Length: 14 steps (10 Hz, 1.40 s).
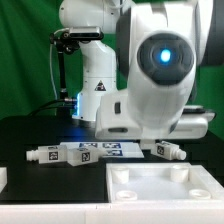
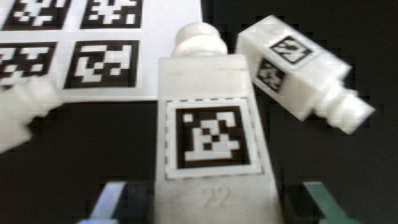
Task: Assemble one leg
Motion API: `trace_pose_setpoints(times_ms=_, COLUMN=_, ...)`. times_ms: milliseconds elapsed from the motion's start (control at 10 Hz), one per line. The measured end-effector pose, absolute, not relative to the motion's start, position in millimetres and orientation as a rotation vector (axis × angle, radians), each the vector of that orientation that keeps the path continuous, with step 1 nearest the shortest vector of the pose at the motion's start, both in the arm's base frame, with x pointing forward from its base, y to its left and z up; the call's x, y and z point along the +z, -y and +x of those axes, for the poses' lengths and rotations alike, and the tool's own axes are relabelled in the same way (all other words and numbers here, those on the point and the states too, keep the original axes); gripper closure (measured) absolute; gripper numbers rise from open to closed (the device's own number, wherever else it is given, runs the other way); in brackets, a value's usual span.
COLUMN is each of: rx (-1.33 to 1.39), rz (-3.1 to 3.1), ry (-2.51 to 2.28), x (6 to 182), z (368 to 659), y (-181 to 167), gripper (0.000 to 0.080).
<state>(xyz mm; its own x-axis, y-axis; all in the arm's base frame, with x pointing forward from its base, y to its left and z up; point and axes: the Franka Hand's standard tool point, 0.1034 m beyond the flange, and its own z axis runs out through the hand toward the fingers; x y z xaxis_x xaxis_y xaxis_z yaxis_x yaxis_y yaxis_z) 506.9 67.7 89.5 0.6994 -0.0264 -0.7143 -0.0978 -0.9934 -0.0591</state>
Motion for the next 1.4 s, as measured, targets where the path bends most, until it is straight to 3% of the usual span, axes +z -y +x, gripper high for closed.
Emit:
trace_pose_setpoints(times_ms=100, rx=1.069, rz=-2.857, ry=-0.094, x=100.5, z=518.4, y=-68.7, gripper=0.0512)
trace_pose_setpoints(times_ms=500, rx=0.637, rz=-3.009, ry=-0.072, x=93.3, z=536.9, y=-75.6, gripper=0.0512)
trace_pose_setpoints(times_ms=700, rx=0.447, rz=-3.015, ry=0.040, x=129.3, z=579.5, y=-70.1, gripper=0.0512)
trace_pose_setpoints(times_ms=800, rx=0.334, rz=-3.030, ry=0.053, x=132.3, z=595.4, y=-68.3, gripper=0.0512)
trace_pose_setpoints(times_ms=1400, rx=-0.489, rz=-3.054, ry=0.095, x=126.7, z=621.0, y=-77.5, gripper=0.0511)
